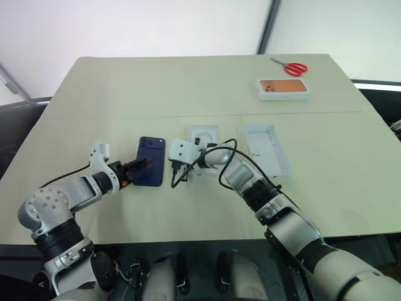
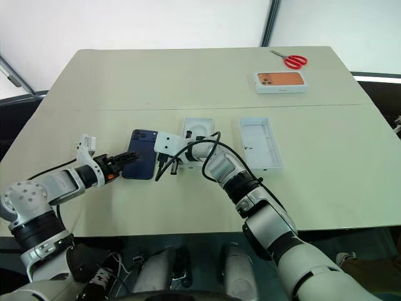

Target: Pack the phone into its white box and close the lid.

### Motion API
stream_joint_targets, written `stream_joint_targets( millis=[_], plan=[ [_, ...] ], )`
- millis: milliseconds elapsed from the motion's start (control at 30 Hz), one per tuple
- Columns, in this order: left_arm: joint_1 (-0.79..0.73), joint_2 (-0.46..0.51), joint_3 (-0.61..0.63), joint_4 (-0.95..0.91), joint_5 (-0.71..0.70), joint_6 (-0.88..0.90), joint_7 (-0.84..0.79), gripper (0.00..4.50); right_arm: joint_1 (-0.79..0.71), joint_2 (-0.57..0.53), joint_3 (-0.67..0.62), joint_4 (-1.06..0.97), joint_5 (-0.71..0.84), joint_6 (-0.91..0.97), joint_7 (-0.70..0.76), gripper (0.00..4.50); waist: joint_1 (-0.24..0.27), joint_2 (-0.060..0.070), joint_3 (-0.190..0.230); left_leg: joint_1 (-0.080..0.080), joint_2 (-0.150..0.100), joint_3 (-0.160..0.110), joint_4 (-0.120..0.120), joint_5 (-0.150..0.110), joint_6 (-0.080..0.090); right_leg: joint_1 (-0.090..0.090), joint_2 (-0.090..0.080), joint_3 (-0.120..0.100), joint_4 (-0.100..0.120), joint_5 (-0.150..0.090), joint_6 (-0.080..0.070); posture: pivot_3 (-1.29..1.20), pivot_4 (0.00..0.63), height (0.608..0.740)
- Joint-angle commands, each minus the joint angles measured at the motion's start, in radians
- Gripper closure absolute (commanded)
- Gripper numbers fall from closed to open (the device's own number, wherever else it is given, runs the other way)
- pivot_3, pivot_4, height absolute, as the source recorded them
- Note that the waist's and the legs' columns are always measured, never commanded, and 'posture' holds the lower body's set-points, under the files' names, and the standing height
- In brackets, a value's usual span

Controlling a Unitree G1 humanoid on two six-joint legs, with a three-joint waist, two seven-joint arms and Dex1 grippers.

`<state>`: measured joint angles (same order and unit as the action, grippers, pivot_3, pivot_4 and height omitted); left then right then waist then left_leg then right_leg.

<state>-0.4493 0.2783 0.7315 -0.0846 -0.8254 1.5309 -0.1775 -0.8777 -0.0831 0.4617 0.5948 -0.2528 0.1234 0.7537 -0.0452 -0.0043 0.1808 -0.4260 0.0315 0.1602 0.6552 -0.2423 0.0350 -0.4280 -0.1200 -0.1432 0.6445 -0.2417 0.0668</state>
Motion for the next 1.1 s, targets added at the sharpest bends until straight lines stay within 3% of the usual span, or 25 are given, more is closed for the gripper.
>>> stream_joint_targets(
  millis=[33, 67, 367, 433, 600, 767, 933, 1033, 1100],
  plan=[
    [-0.007, -0.022, 0.03, 0.01, -0.015, -0.001, 0.008, 3.59, -0.018, 0.008, -0.016, -0.015, 0.01, -0.013, -0.001, 4.5, 0.004, -0.001, 0.0, 0.0, 0.0, 0.0, 0.0, 0.0, 0.0, 0.0, 0.0, 0.0, 0.0, 0.0, 0.0, 0.0, 0.15, 0.738],
    [-0.004, -0.022, 0.028, 0.01, -0.015, -0.005, 0.008, 4.01, -0.018, 0.008, -0.016, -0.015, 0.01, -0.012, -0.001, 4.5, 0.009, -0.002, 0.0, 0.0, 0.0, 0.0, 0.0, 0.0, 0.0, 0.0, 0.0, 0.0, 0.0, 0.0, 0.0, 0.0, 0.15, 0.738],
    [0.014, -0.018, 0.021, 0.017, -0.045, -0.01, -0.001, 4.01, -0.017, 0.008, -0.015, -0.016, 0.007, -0.015, -0.007, 4.5, 0.006, -0.002, -0.001, 0.0, -0.001, -0.001, -0.001, 0.001, -0.001, 0.0, -0.001, 0.0, 0.0, 0.0, -0.001, 0.0, 0.15, 0.738],
    [0.01, -0.024, 0.029, 0.023, -0.043, -0.016, 0.011, 4.47, -0.018, 0.009, -0.017, -0.016, 0.009, -0.015, -0.008, 4.5, 0.006, -0.002, -0.001, 0.0, -0.001, 0.0, -0.001, 0.001, -0.001, 0.0, -0.001, 0.0, 0.0, 0.0, -0.001, 0.0, 0.15, 0.738],
    [-0.006, -0.037, 0.053, 0.043, -0.073, -0.025, 0.015, 4.48, -0.016, 0.004, -0.038, -0.044, 0.028, -0.007, -0.005, 4.5, 0.006, -0.002, -0.001, 0.0, -0.001, 0.0, -0.001, 0.001, -0.001, 0.0, -0.001, 0.0, 0.0, 0.0, -0.001, 0.0, 0.15, 0.738],
    [-0.01, -0.038, 0.096, 0.075, -0.084, -0.046, 0.029, 4.48, 0.011, 0.001, -0.147, -0.161, 0.182, 0.084, 0.075, 4.5, 0.008, -0.002, -0.001, 0.0, -0.001, -0.001, -0.001, 0.001, -0.001, 0.0, -0.001, 0.0, 0.0, 0.0, -0.001, 0.0, 0.15, 0.738],
    [-0.047, -0.058, 0.175, 0.104, -0.195, -0.02, 0.03, 4.48, 0.045, -0.034, -0.249, -0.29, 0.338, 0.246, 0.15, 4.5, 0.007, -0.003, 0.0, 0.0, -0.001, -0.001, -0.001, 0.001, -0.001, 0.0, -0.001, 0.0, -0.001, 0.0, -0.001, 0.0, 0.15, 0.738],
    [-0.052, -0.065, 0.199, 0.118, -0.227, -0.036, 0.047, 4.5, 0.071, -0.08, -0.269, -0.348, 0.39, 0.311, 0.196, 3.61, 0.006, -0.005, 0.002, 0.0, -0.001, -0.001, -0.002, 0.001, -0.001, 0.0, -0.001, 0.0, -0.002, 0.0, -0.001, 0.0, 0.15, 0.738],
    [-0.047, -0.058, 0.201, 0.121, -0.246, -0.046, 0.045, 4.5, 0.099, -0.129, -0.246, -0.373, 0.37, 0.304, 0.212, 2.66, 0.007, -0.006, 0.002, -0.001, -0.001, -0.001, -0.003, 0.001, -0.001, -0.001, -0.001, 0.0, -0.003, 0.0, -0.001, 0.0, 0.15, 0.738]
  ],
)
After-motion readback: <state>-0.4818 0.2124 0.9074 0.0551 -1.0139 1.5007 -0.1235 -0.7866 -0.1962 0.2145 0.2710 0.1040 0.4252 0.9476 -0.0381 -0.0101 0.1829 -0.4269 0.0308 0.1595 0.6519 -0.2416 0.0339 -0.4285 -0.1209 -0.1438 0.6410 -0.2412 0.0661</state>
